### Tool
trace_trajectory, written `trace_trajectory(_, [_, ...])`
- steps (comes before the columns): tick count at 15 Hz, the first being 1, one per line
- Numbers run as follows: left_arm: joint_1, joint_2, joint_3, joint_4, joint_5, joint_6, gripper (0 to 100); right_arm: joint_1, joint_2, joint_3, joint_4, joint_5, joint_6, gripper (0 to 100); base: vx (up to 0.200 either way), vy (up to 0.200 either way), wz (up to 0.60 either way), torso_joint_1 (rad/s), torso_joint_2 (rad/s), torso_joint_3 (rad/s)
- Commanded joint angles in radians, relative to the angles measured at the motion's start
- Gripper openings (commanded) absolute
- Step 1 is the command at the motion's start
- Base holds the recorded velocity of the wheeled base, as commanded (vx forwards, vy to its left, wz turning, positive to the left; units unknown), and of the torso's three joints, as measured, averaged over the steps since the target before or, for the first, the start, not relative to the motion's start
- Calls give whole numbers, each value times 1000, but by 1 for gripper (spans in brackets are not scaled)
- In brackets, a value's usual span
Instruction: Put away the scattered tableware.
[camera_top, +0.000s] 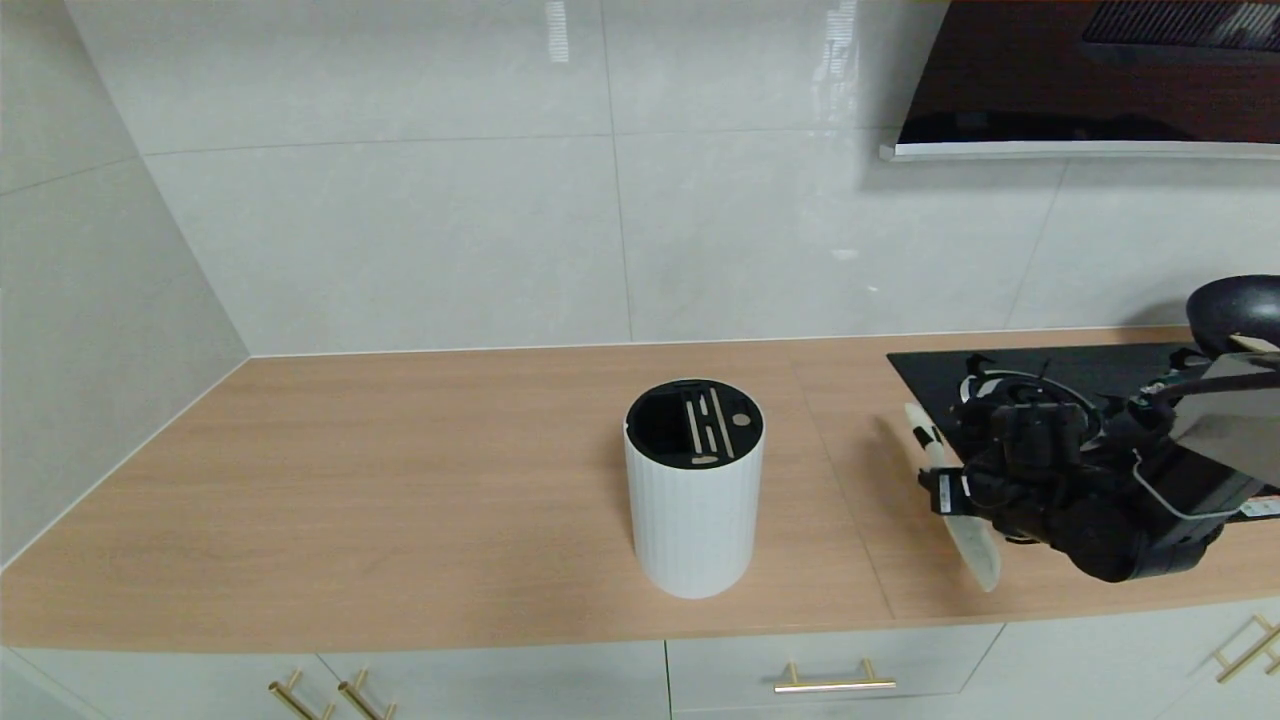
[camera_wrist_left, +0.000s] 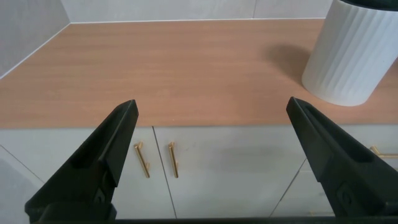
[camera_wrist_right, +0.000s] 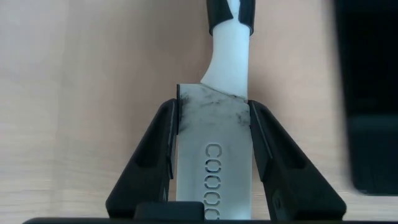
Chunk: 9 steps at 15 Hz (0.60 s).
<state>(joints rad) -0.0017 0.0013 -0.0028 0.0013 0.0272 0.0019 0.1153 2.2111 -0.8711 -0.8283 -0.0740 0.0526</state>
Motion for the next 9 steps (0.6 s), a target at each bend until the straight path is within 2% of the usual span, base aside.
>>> trace_trajectory(1, [0,0,1,2,0,20,100,7,-218,43,-9,8,-2,0,0,0,0,0,0,0])
trace_trajectory(2, [0,0,1,2,0,23,100,9,-261,37,-9,14,-3,0,0,0,0,0,0,0])
trace_trajectory(3, [0,0,1,0,0,-7,100,20,-318,24,-9,36,-7,0,0,0,0,0,0,0])
trace_trajectory(6, [0,0,1,0,-1,6,100,79,-398,-31,8,68,-7,0,0,0,0,0,0,0])
trace_trajectory(7, [0,2,1,-1,-15,38,100,129,-426,-54,37,59,-7,0,0,0,0,0,0,0])
trace_trajectory(8, [-6,23,-22,3,-72,75,100,165,-452,-71,66,57,-5,0,0,0,0,0,0,0])
trace_trajectory(9, [-21,98,-97,17,-165,75,100,198,-479,-95,107,57,-5,0,0,0,0,0,0,0])
